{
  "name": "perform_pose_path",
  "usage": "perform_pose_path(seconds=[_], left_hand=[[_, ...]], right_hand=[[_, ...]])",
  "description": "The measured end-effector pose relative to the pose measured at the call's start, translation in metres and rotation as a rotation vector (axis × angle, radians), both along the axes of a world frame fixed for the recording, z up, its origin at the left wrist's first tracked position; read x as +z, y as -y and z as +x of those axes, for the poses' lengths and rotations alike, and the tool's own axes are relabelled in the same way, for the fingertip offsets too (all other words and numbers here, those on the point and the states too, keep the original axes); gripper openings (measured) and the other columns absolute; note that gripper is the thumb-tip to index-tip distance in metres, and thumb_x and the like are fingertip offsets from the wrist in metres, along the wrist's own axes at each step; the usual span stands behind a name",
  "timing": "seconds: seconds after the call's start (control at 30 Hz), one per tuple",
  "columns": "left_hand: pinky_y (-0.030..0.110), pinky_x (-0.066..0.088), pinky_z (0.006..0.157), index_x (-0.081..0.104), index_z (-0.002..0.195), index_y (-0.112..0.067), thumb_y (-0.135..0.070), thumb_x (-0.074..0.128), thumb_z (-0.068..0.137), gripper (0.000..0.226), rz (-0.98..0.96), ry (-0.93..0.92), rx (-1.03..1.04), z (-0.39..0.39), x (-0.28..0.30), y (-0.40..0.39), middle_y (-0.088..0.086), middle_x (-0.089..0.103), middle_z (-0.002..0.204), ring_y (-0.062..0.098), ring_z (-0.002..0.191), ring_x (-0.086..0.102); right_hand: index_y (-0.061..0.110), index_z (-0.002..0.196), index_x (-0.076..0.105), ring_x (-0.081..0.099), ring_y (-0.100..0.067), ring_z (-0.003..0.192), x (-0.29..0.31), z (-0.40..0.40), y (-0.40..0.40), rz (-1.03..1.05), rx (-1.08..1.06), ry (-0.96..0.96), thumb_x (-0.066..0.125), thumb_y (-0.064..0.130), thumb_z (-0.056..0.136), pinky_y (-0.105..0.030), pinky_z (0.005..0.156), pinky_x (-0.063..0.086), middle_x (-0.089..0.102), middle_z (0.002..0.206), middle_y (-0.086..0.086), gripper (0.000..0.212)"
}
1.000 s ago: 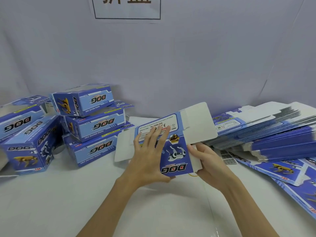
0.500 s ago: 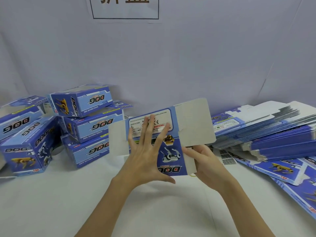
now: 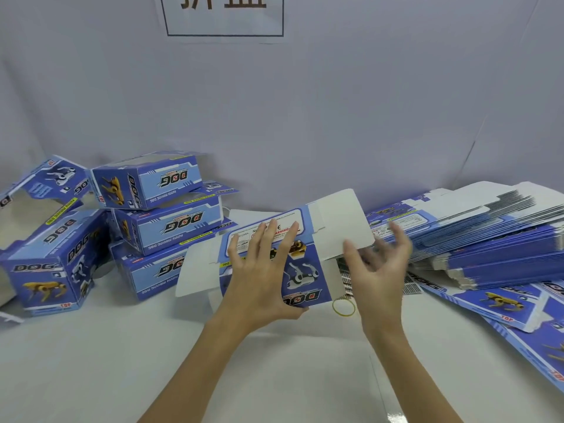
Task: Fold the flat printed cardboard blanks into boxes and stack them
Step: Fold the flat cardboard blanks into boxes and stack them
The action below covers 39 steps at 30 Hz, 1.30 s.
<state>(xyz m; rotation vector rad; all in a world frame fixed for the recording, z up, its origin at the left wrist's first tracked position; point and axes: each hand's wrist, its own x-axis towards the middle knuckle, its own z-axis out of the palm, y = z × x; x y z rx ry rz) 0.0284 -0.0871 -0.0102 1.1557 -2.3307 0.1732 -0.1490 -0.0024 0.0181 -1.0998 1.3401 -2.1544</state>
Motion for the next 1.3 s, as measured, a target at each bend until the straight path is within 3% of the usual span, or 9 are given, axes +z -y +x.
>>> perform_pose_path(seconds=[0.07,0.13,0.23,0.33,0.4,0.47,0.6,0.8,1.3], left_hand=[[0.069,0.006,0.12,-0.026,0.157,-0.041,-0.09,0.067,0.063,0.142,-0.012,0.048,0.024,-0.002,-0.003,0.001,0.006,-0.003,0.175,0.028,0.161,0.001],[0.071,0.005,0.119,-0.027,0.158,-0.039,-0.089,0.068,0.064,0.143,-0.035,0.073,0.042,-0.007,-0.006,0.002,0.01,-0.007,0.174,0.033,0.161,-0.002],[0.072,0.005,0.119,-0.02,0.162,-0.035,-0.088,0.069,0.064,0.143,-0.074,0.093,0.059,-0.008,-0.009,0.001,0.015,-0.007,0.173,0.038,0.16,-0.003],[0.073,0.016,0.119,-0.002,0.166,-0.026,-0.082,0.065,0.072,0.128,-0.176,0.086,0.038,-0.008,-0.015,0.002,0.014,0.029,0.167,0.034,0.155,0.029],[0.07,0.027,0.115,0.016,0.166,-0.024,-0.079,0.056,0.081,0.109,-0.222,0.049,0.021,-0.008,-0.019,0.004,0.01,0.045,0.157,0.028,0.146,0.044],[0.068,0.025,0.115,0.024,0.164,-0.028,-0.083,0.047,0.084,0.1,-0.165,0.122,0.052,-0.007,-0.024,0.008,0.011,0.038,0.162,0.034,0.15,0.037],[0.071,0.002,0.118,-0.003,0.164,-0.037,-0.099,0.034,0.074,0.116,0.163,0.316,0.212,0.006,-0.041,0.026,0.012,-0.004,0.174,0.04,0.159,-0.005],[0.071,0.005,0.116,0.008,0.165,-0.036,-0.099,0.021,0.076,0.11,0.233,0.346,0.246,0.016,-0.045,0.037,0.009,0.005,0.174,0.038,0.159,0.003],[0.067,0.013,0.12,-0.021,0.16,-0.037,-0.102,0.031,0.072,0.121,0.195,0.312,0.223,0.014,-0.038,0.032,0.006,-0.002,0.174,0.04,0.158,0.003]], right_hand=[[0.008,0.142,0.049,0.062,-0.019,0.113,0.0,-0.001,-0.003,-0.197,-0.367,-0.402,0.075,0.005,0.097,-0.026,0.093,0.053,0.055,0.135,-0.008,0.052],[0.003,0.124,0.062,0.063,-0.015,0.101,-0.005,0.004,-0.004,-0.294,-0.396,-0.682,0.069,0.003,0.1,-0.023,0.088,0.051,0.061,0.12,-0.005,0.025],[0.015,0.123,0.064,0.068,-0.009,0.098,-0.01,0.019,0.0,-0.025,-0.226,-0.526,0.067,0.007,0.102,-0.024,0.083,0.058,0.068,0.112,0.002,0.023],[0.022,0.125,0.064,0.071,-0.006,0.097,-0.017,0.019,0.009,0.199,-0.072,-0.296,0.067,0.009,0.101,-0.021,0.086,0.058,0.074,0.109,0.003,0.028],[0.019,0.125,0.064,0.075,-0.018,0.098,-0.021,0.014,0.016,0.331,0.08,-0.024,0.067,0.009,0.1,-0.037,0.093,0.061,0.076,0.107,-0.004,0.027],[0.014,0.124,0.064,0.077,-0.027,0.098,-0.03,0.012,0.023,0.438,0.193,0.112,0.066,0.006,0.1,-0.038,0.089,0.063,0.076,0.109,-0.011,0.025],[0.011,0.126,0.067,0.076,-0.026,0.098,-0.044,-0.003,0.033,0.511,0.182,0.042,0.063,0.006,0.101,-0.032,0.083,0.06,0.074,0.114,-0.011,0.026],[0.018,0.142,0.059,0.067,-0.015,0.112,-0.052,-0.009,0.04,0.644,0.225,-0.229,0.062,0.015,0.102,-0.039,0.099,0.057,0.068,0.128,0.001,0.04],[0.015,0.124,0.065,0.071,0.001,0.075,-0.044,-0.004,0.049,0.737,0.362,-0.173,0.073,0.023,0.1,-0.011,0.054,0.049,0.075,0.101,0.003,0.027]])
